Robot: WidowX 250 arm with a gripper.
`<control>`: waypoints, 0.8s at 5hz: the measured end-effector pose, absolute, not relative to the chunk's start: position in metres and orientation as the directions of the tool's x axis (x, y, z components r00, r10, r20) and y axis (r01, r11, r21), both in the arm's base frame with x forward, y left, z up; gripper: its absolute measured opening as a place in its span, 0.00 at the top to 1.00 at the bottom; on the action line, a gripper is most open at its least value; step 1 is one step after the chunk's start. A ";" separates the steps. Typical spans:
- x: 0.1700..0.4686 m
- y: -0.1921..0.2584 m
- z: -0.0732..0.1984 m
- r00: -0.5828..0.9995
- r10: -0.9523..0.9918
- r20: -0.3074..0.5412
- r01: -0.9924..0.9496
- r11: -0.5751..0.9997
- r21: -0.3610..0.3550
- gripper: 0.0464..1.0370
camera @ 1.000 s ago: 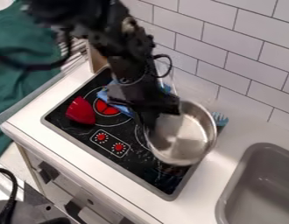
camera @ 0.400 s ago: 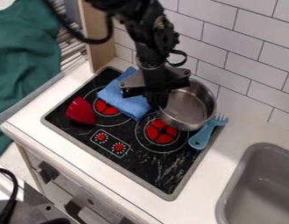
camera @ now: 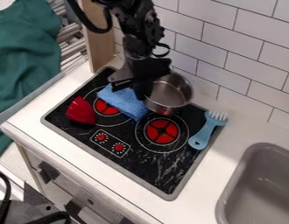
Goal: Take the silver pot and put it on the top of the blue towel
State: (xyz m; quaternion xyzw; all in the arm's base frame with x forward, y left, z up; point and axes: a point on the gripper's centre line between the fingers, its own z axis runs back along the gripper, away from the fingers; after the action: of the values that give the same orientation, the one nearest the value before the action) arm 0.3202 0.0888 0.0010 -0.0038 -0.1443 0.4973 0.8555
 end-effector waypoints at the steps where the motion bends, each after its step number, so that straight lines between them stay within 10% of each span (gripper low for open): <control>1: 0.315 0.118 -0.009 0.376 0.901 0.215 -0.895 0.413 -0.168 0.99; 4: 0.311 0.127 -0.022 0.348 0.926 0.150 -0.910 0.372 -0.183 0.82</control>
State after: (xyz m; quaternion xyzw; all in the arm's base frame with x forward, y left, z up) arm 0.3108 0.1265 -0.0221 -0.0336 -0.1144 0.5595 0.8202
